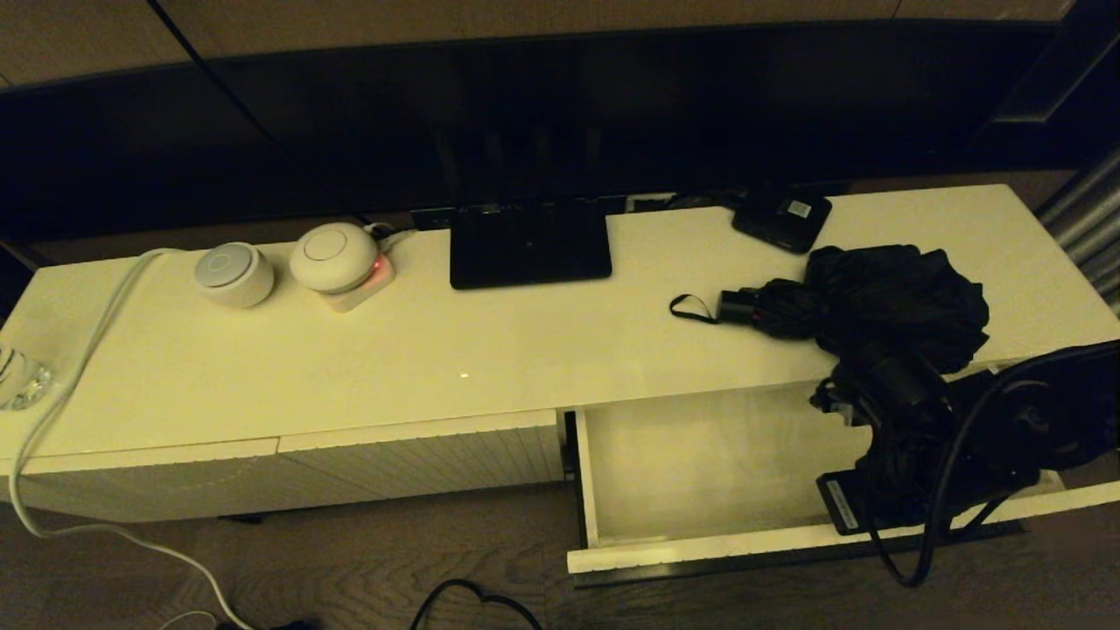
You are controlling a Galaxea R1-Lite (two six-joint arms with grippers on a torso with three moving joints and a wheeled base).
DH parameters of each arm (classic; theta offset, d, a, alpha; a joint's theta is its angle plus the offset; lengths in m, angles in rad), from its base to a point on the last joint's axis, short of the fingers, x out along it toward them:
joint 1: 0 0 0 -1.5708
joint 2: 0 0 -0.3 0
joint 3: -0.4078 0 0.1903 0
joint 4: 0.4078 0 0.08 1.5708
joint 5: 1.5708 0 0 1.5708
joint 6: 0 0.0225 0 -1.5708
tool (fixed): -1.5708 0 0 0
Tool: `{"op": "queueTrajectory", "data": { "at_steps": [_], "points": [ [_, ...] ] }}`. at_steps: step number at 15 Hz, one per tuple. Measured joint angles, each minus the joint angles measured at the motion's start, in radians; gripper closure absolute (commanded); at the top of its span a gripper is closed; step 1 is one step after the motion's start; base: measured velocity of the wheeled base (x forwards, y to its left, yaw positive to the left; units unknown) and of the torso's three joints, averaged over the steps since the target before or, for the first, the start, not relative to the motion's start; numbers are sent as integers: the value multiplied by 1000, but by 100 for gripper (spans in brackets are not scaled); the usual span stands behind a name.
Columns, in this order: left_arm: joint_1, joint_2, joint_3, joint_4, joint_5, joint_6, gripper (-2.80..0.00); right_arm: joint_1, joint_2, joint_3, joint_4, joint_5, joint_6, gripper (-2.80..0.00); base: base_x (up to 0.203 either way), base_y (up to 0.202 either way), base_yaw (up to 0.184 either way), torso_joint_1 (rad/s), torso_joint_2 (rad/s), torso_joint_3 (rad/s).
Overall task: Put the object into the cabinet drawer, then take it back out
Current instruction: Open the drawer
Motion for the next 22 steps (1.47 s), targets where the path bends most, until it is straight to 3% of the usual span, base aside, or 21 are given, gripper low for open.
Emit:
{"op": "queueTrajectory", "data": {
  "at_steps": [15, 19, 22],
  "points": [
    [0, 0, 0, 0, 0, 0, 0, 33, 80, 71, 121, 11, -85, 0, 0, 0, 0, 0, 0, 0],
    [0, 0, 0, 0, 0, 0, 0, 30, 73, 82, 82, 5, -73, 0, 0, 0, 0, 0, 0, 0],
    [0, 0, 0, 0, 0, 0, 0, 8, 27, 89, -51, -30, -74, 0, 0, 0, 0, 0, 0, 0]
  ]
}}
